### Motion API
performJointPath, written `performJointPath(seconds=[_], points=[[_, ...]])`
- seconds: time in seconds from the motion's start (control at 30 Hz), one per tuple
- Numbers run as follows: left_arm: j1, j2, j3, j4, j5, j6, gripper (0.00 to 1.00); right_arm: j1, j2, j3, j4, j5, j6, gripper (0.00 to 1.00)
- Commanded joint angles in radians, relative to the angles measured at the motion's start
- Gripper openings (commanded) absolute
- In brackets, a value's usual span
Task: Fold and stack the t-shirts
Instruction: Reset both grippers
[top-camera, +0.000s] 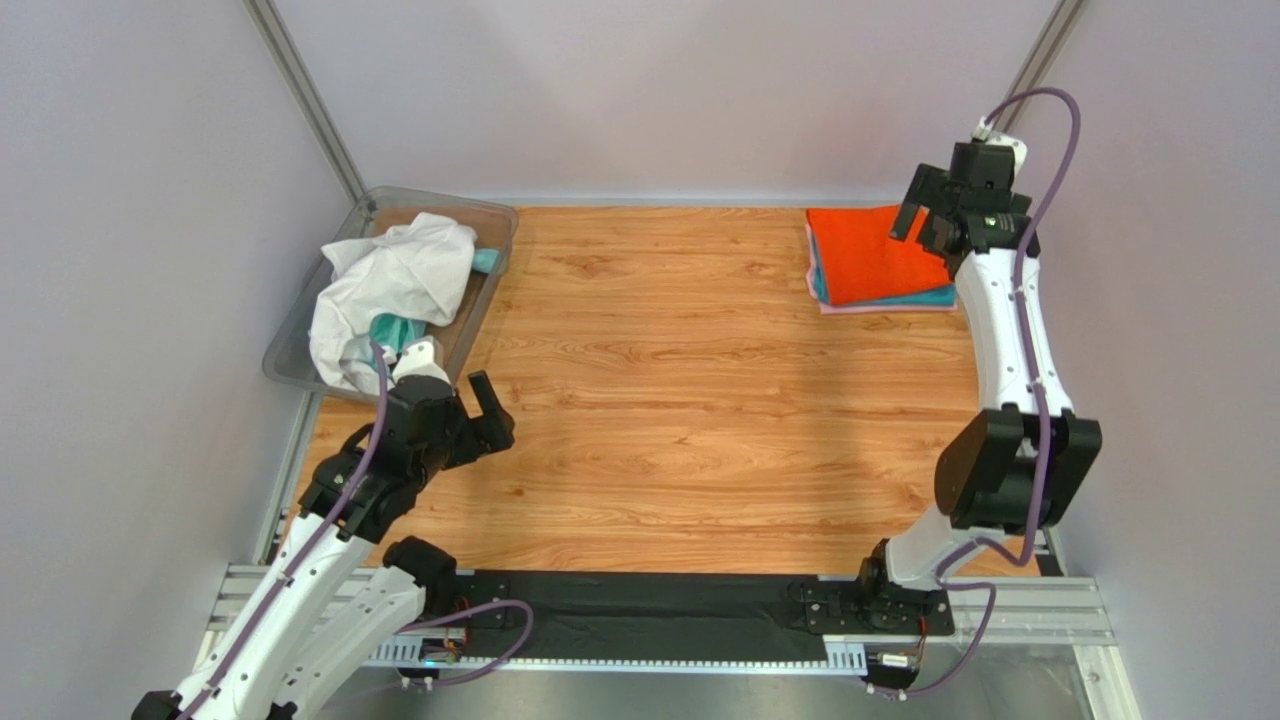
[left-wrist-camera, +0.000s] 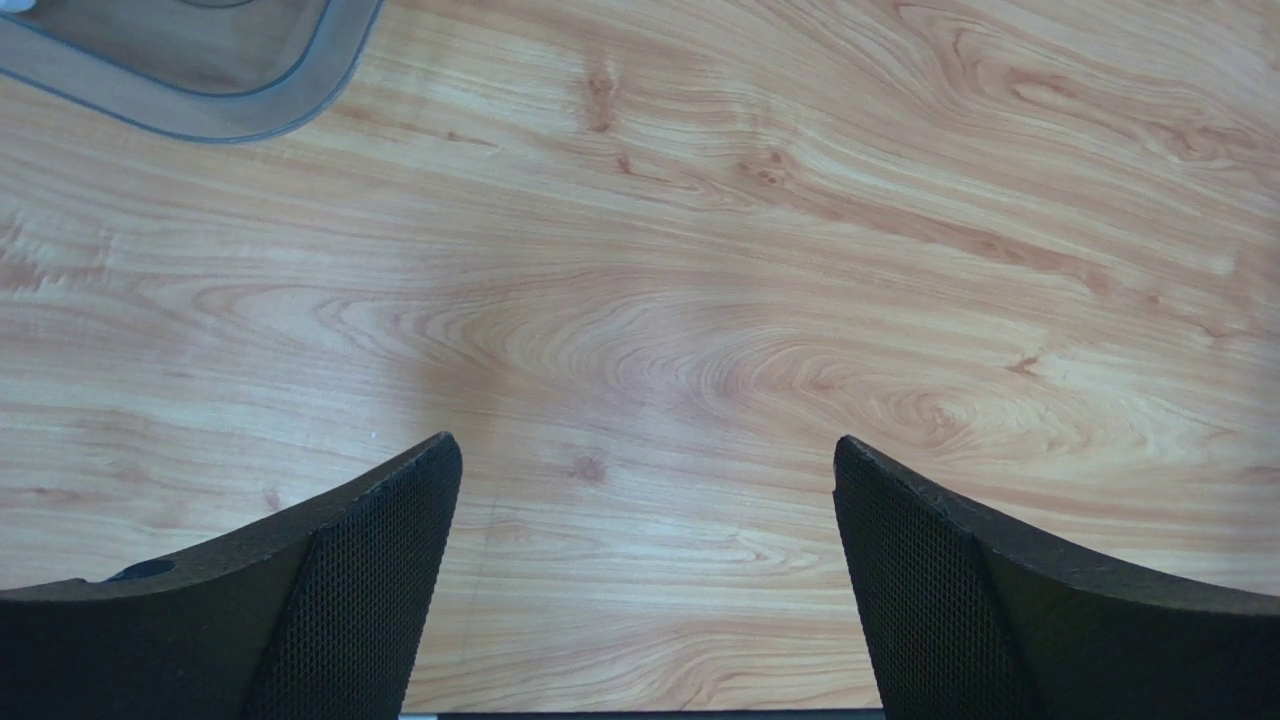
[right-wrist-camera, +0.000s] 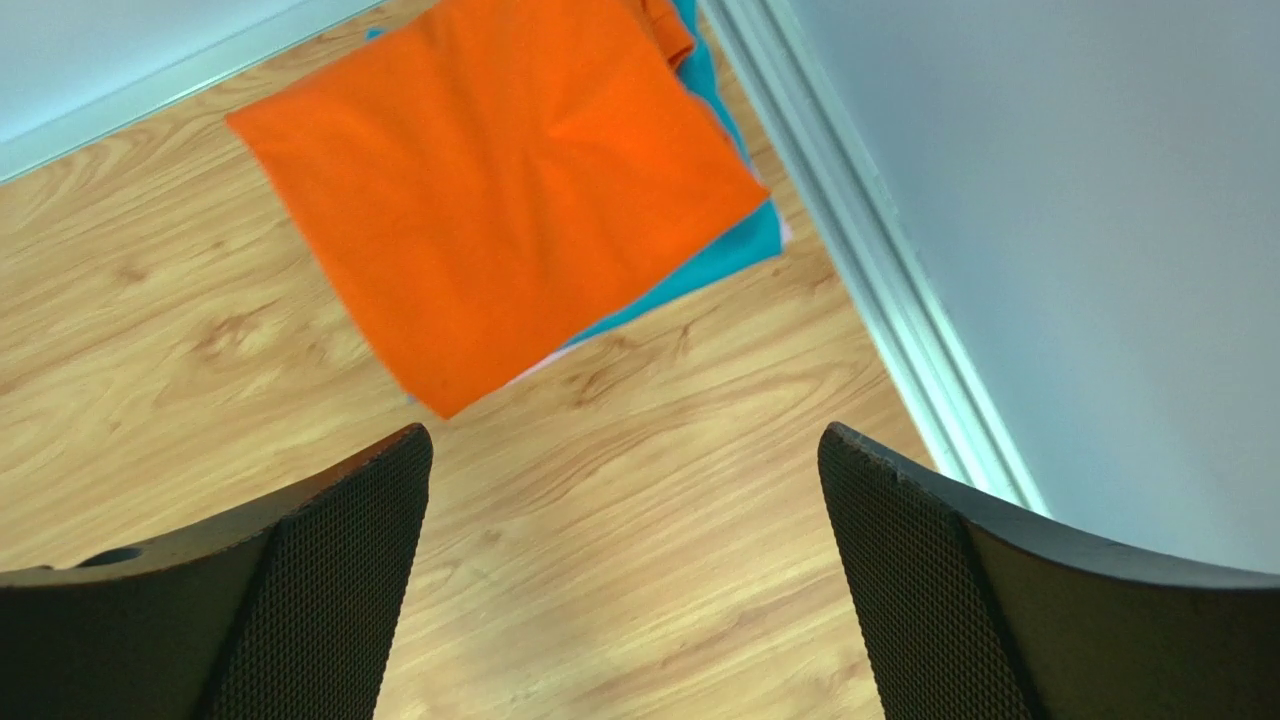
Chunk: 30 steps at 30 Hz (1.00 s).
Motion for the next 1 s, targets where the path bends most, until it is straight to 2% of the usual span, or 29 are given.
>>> performJointPath(seconds=[0.0,0.13,0.47,0.7,0.97], points=[[0.004,-0.01,0.003,0.047,0.051,0.031,1.0,0.021,-0.129,-0.127,-0.022,-0.055,0.113,1.0],[0.004,-0.024,-0.018,0.077,0.093,0.026,1.0,0.032,-0.283,-0.357,-0.007,-0.127,0.15,1.0],[0.004,-0.099,-0.09,0.151,0.136,0.005,1.0,0.039,-0.646,-0.755,0.021,-0.249,0.198,1.0],[0.004,-0.191,-0.176,0.205,0.163,-0.018,1.0,0.039,-0.82,-0.957,0.082,-0.355,0.221,1.0],[0.004,-0.257,-0.23,0.194,0.15,-0.044,1.0,0.039,-1.004,-1.108,0.188,-0.342,0.271,1.0]])
